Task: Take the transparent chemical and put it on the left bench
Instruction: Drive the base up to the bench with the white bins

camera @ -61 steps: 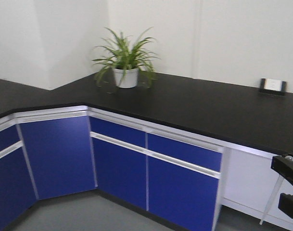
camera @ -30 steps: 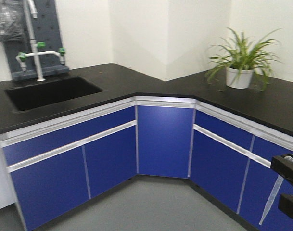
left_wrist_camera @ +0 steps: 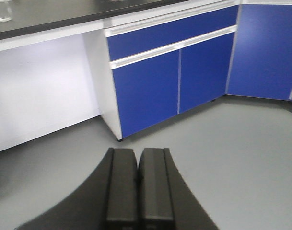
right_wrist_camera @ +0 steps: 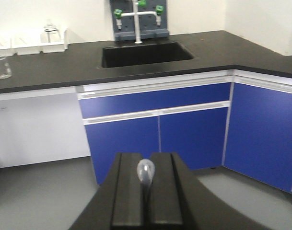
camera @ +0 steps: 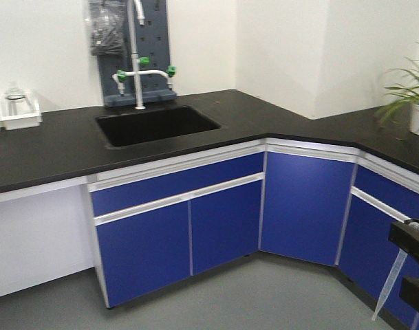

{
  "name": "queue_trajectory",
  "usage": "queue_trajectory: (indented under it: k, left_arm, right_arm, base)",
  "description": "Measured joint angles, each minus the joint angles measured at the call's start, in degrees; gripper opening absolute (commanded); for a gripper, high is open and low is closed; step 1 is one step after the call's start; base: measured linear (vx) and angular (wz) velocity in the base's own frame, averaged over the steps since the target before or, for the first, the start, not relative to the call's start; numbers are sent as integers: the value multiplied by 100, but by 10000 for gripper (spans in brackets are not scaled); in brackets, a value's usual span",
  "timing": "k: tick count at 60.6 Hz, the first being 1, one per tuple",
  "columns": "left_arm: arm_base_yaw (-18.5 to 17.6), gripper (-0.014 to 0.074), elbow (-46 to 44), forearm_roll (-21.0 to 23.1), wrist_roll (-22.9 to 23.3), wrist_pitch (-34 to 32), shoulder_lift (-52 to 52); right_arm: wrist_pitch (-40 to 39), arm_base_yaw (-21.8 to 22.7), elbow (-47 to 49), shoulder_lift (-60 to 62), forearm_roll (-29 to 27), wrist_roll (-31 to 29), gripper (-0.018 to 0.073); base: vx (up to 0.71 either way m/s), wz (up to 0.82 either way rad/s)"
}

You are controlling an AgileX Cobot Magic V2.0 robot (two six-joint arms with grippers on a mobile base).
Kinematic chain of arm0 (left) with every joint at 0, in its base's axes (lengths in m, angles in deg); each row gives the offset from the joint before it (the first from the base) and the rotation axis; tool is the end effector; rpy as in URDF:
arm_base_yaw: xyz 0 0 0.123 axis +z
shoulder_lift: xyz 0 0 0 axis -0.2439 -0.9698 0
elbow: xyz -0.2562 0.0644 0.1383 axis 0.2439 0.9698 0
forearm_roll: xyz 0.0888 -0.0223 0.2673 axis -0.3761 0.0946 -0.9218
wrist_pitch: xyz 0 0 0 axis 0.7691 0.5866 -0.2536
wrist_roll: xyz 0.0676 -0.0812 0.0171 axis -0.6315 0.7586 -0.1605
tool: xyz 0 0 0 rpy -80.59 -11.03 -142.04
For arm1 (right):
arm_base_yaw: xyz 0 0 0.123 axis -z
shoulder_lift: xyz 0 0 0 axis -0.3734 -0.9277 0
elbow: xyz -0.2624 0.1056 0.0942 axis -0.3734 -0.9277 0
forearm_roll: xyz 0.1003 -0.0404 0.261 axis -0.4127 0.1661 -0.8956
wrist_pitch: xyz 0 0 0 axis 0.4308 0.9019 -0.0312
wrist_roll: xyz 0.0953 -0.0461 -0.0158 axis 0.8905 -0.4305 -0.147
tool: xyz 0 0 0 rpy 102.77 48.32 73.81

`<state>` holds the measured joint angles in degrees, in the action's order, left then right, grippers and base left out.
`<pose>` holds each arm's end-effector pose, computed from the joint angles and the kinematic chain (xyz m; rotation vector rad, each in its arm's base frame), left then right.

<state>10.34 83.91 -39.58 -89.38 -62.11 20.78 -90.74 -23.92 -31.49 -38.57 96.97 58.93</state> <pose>0.0904 -0.0060 0.2039 0.0741 1.5102 -0.0275 0.2186 0.0411 0.3425 -0.2618 1.7290 0.3057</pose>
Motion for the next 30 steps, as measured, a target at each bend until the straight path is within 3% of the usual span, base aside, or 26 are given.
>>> queue_trajectory:
  k: [14,30]
  left_arm:
    - [0,-3,0,0,0,0,0]
    - [0,-3,0,0,0,0,0]
  right_arm:
    - [0,0,0,8,0,0,-3]
    - [5,0,0,8,0,0,-3]
  base:
    - [12,50]
    - [21,74]
